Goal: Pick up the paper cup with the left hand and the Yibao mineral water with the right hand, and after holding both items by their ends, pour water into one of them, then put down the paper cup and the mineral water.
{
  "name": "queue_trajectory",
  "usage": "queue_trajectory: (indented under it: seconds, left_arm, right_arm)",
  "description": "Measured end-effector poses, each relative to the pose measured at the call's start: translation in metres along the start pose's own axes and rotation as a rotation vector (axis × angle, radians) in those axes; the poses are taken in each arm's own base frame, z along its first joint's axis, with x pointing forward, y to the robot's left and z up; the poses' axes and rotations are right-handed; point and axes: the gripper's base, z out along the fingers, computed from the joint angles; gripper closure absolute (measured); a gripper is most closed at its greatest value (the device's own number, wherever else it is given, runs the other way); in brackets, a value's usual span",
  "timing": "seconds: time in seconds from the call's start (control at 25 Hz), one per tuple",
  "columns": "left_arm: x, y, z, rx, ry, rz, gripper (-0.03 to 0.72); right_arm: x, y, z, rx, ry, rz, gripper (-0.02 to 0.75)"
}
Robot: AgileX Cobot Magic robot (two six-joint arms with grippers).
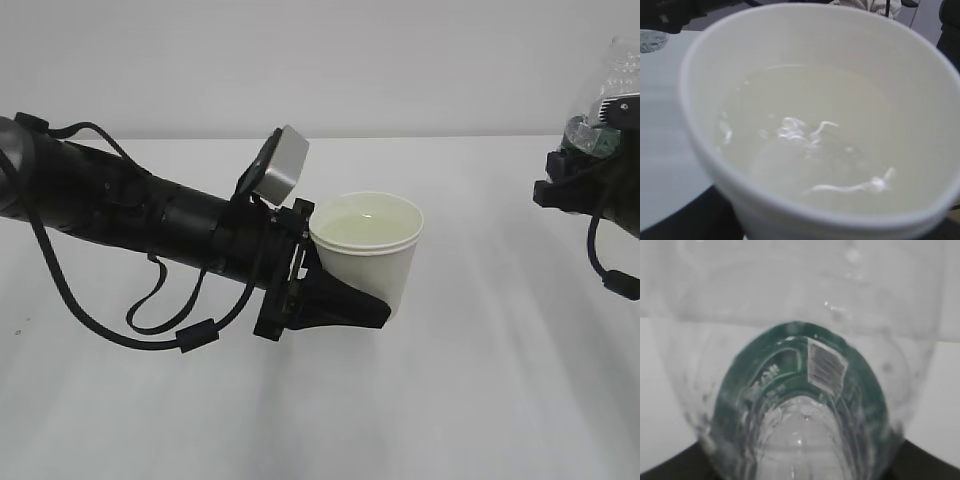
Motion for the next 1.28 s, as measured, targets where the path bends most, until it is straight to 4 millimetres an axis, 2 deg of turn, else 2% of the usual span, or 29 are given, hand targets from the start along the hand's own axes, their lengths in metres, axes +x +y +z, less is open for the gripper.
queue_trajectory:
  seconds: [0.56, 0.88, 1.28]
  left_arm:
    - [0.000, 0.000, 0.000, -0.001, 0.001, 0.000, 0.261]
    - [-0.002, 0.002, 0.000, -0.017, -0.017, -0.010, 0.261]
    - [-0.005, 0.014, -0.002, -0.157, -0.058, -0.019, 0.261]
  right_arm:
    - [0.024, 0.003, 0.012, -0.008, 0.038, -0.020, 0.353]
    - [0.024, 0.004, 0.013, -0.012, 0.023, -0.026, 0.353]
    - [0.024, 0.004, 0.013, -0.016, 0.021, -0.030, 0.353]
